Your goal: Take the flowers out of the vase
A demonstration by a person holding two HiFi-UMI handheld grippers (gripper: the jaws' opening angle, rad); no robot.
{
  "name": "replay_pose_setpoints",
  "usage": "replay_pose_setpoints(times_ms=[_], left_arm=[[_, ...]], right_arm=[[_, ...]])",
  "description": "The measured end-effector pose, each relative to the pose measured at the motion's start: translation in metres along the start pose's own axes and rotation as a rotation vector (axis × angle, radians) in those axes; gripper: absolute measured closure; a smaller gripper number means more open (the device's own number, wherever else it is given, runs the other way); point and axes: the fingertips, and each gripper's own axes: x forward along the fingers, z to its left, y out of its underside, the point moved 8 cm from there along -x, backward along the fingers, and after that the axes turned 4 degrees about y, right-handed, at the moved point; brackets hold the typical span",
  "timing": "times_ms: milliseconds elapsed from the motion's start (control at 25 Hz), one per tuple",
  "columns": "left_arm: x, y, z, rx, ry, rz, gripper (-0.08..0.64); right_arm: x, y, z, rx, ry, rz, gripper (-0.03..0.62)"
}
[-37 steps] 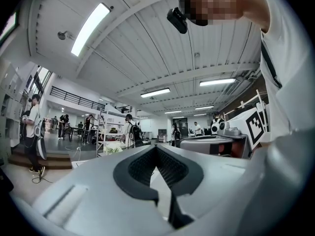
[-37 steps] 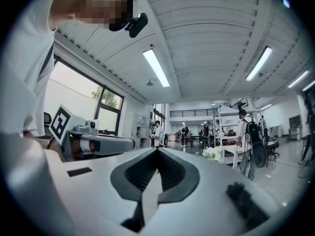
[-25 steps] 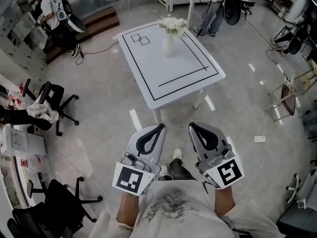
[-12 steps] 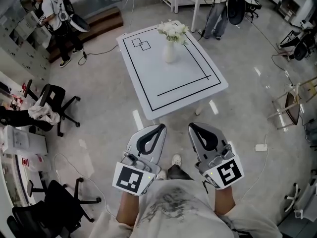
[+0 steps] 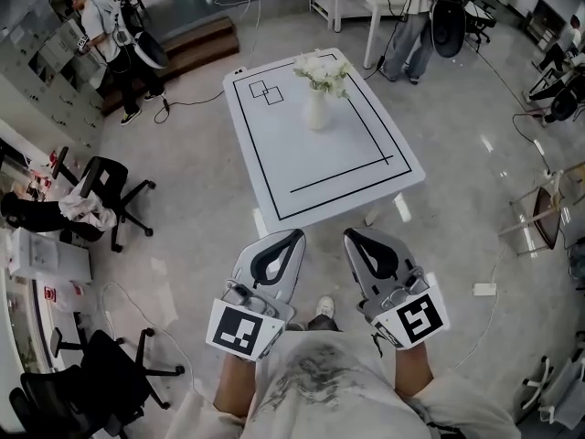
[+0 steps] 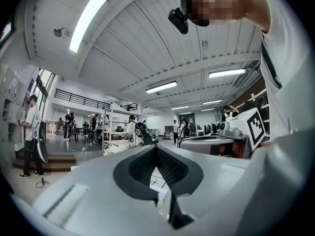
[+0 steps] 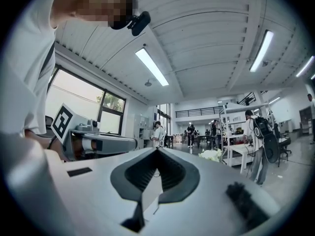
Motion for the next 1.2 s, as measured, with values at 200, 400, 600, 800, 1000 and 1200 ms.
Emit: replay_pose_setpoints(times_ms=[200, 400, 600, 800, 1000, 1200], left_arm=[[0.011, -0.001, 0.002, 0.025, -0.012, -0.016, 0.552], [0.021, 0.001, 0.013, 0.025, -0.025, -0.027, 0.552], [0.032, 0.005, 0.030, 0.022, -0.019, -0.027, 0.552], [0.048, 0.006, 0.054, 0.023, 0.001, -0.047, 0.552], [0.063, 0.007, 0.077, -0.018, 0.019, -0.001, 0.552], [0.076, 0.008, 0.102, -0.013, 0.034, -0.005, 0.552]], right_arm=[[0.006, -0.001, -0.014, -0.003, -0.018, -0.003, 0.577], [0.019, 0.001, -0.023, -0.006, -0.029, 0.006, 0.577], [0.035, 0.005, -0.032, -0.009, -0.015, 0.015, 0.577], [0.057, 0.009, -0.041, -0.012, 0.005, 0.019, 0.577], [0.080, 0.012, -0.053, -0.008, 0.021, 0.031, 0.577], [0.103, 0.015, -0.062, -0.006, 0.032, 0.042, 0.577]])
